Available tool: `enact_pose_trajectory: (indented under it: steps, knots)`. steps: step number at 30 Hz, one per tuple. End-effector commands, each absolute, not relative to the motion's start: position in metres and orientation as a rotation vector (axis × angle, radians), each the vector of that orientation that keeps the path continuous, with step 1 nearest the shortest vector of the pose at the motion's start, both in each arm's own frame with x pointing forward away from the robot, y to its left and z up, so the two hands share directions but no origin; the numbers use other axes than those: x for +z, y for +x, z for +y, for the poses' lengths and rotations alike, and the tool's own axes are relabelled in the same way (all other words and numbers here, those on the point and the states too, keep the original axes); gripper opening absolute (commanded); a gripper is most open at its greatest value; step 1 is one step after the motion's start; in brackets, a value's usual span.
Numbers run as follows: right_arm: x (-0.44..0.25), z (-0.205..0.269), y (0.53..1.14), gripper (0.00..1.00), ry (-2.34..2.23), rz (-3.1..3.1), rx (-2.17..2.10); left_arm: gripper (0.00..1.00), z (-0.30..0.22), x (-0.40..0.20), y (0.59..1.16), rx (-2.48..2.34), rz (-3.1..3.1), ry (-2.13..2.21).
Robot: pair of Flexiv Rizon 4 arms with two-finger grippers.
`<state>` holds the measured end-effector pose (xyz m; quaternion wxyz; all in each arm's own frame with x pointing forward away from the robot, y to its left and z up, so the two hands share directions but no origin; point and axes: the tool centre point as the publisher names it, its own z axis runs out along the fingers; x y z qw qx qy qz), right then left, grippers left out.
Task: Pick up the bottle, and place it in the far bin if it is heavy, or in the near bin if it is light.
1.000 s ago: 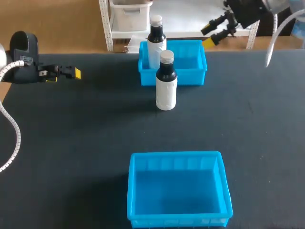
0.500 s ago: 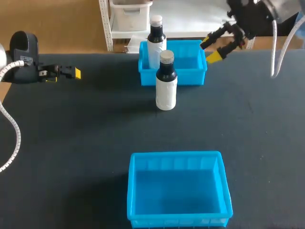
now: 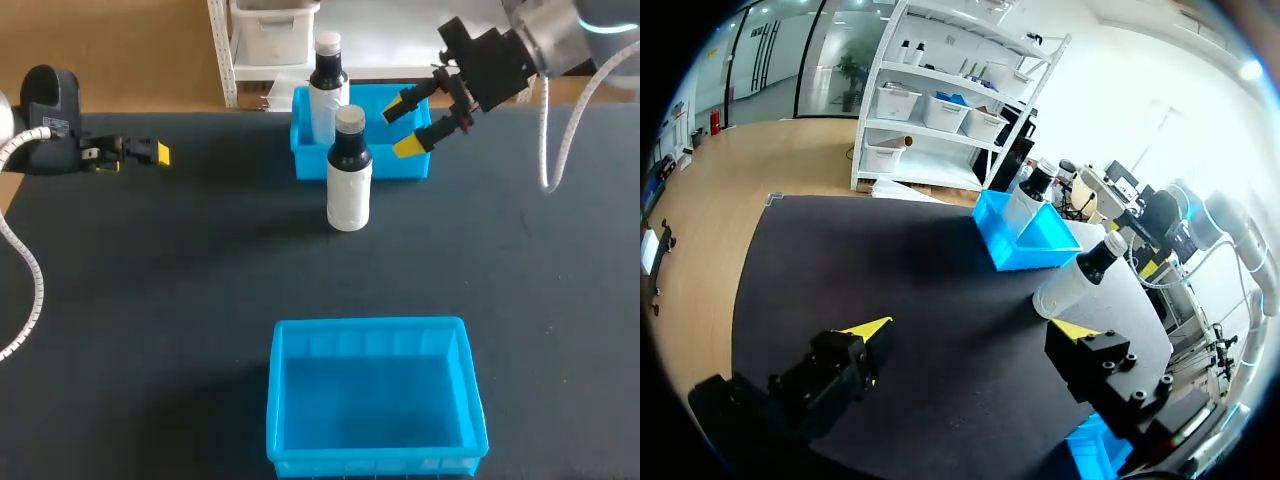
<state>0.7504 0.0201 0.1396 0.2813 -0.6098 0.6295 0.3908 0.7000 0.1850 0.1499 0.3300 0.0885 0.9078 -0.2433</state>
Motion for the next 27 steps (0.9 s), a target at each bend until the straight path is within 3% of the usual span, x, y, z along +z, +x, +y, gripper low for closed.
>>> enact_pose_trajectory:
  steps: [1,27]
  knots:
    - [0.133,0.034,0.747,1.0,-1.536,1.724,0.879,1.0,0.185,0.15,0.7,-0.636,2.374,0.231]
    - [0.117,0.084,0.759,1.0,-1.579,1.659,1.037,1.0,0.185,0.15,0.7,-0.636,2.374,0.231]
